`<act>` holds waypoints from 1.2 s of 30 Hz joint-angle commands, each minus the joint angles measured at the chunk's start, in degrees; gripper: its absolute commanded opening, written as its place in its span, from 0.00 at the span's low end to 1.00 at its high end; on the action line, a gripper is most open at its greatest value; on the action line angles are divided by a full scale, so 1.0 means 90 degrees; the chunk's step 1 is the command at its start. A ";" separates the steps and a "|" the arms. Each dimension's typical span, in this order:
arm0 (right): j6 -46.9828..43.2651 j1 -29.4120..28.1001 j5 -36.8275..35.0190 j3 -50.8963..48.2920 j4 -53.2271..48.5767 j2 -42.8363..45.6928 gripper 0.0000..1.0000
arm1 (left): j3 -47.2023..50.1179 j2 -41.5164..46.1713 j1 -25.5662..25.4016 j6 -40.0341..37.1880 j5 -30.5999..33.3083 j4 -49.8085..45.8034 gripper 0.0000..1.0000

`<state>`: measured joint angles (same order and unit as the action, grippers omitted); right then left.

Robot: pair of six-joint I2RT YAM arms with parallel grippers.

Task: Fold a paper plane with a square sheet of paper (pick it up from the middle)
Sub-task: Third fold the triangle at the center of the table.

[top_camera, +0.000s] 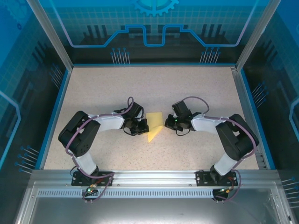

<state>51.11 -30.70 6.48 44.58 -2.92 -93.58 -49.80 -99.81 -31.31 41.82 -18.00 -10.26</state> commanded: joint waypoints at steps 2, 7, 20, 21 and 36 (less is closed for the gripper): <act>-0.0253 -0.0092 0.0017 -0.0066 0.0176 0.0512 0.00 | -0.0048 -0.0172 0.0002 -0.0145 0.0406 -0.0525 0.02; -0.0389 -0.0577 0.0502 -0.0072 0.0433 0.0526 0.00 | -0.0062 -0.0163 0.0009 -0.0135 0.0368 -0.0513 0.02; -0.0158 -0.0962 0.1030 0.0102 0.0583 -0.0535 0.00 | -0.0160 0.0007 -0.0014 -0.0156 0.0264 -0.0510 0.03; -0.0117 -0.0950 0.0991 0.0096 0.0588 -0.0572 0.00 | -0.0179 0.0072 -0.0015 -0.0157 0.0229 -0.0493 0.03; 0.0267 -0.0954 0.0786 0.0033 0.0615 -0.0768 0.00 | 0.0904 0.1227 -0.0432 0.0604 -0.0339 0.0588 0.11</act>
<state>52.53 -38.65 14.55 44.62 2.66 -99.13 -44.29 -89.27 -33.89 44.71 -18.79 -7.07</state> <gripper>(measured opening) 0.039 0.108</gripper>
